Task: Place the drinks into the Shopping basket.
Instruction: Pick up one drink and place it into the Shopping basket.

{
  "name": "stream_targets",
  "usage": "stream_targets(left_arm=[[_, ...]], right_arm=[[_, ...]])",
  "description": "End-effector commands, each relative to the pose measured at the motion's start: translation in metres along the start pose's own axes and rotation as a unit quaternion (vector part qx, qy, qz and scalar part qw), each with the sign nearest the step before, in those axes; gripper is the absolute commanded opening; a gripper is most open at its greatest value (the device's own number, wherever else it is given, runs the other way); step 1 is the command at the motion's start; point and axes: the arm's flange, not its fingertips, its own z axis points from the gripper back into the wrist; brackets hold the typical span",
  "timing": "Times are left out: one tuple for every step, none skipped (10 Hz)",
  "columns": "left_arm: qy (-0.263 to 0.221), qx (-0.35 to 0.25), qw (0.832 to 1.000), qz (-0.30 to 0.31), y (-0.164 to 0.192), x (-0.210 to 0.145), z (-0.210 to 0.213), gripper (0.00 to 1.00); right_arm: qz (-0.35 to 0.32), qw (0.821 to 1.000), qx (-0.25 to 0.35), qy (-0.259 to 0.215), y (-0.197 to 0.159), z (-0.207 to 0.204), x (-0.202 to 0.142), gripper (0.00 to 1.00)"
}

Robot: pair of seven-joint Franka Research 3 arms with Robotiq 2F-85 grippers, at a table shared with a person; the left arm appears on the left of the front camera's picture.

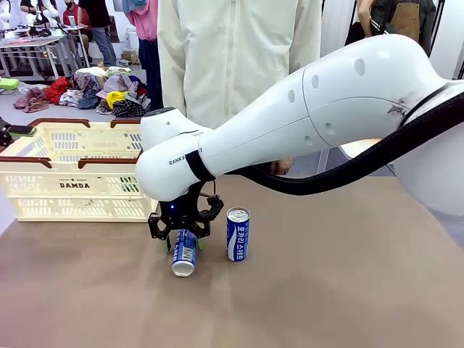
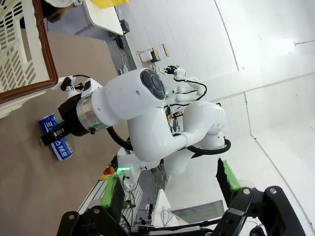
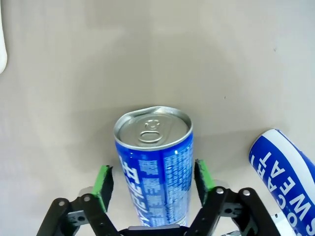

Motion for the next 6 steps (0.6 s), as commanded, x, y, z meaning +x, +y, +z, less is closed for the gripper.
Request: stream_targets(left_arm=[[-0.001, -0.008, 1.0, -0.004, -0.001, -0.002, 0.0, 1.0], [-0.001, -0.008, 1.0, -0.004, -0.001, -0.002, 0.0, 1.0], [-0.001, -0.008, 1.0, -0.004, -0.001, -0.002, 0.0, 1.0], [-0.001, -0.008, 1.0, -0.004, -0.001, -0.002, 0.0, 1.0], [-0.001, -0.008, 1.0, -0.004, -0.001, -0.002, 0.0, 1.0], [-0.001, -0.008, 1.0, -0.004, -0.001, -0.002, 0.0, 1.0]], right_arm=[[-0.011, 1.0, 0.007, -0.016, -0.006, 0.002, -0.002, 1.0], [-0.009, 1.0, 0.011, -0.021, -0.007, 0.006, -0.004, 1.0], [-0.003, 1.0, 0.017, -0.016, -0.01, 0.011, -0.004, 1.0], [0.005, 0.999, 0.034, -0.012, -0.018, 0.022, -0.003, 1.0], [0.002, 0.999, 0.038, -0.021, -0.029, 0.042, -0.002, 1.0], [0.009, 0.998, 0.048, -0.038, -0.043, 0.072, -0.003, 1.0]])
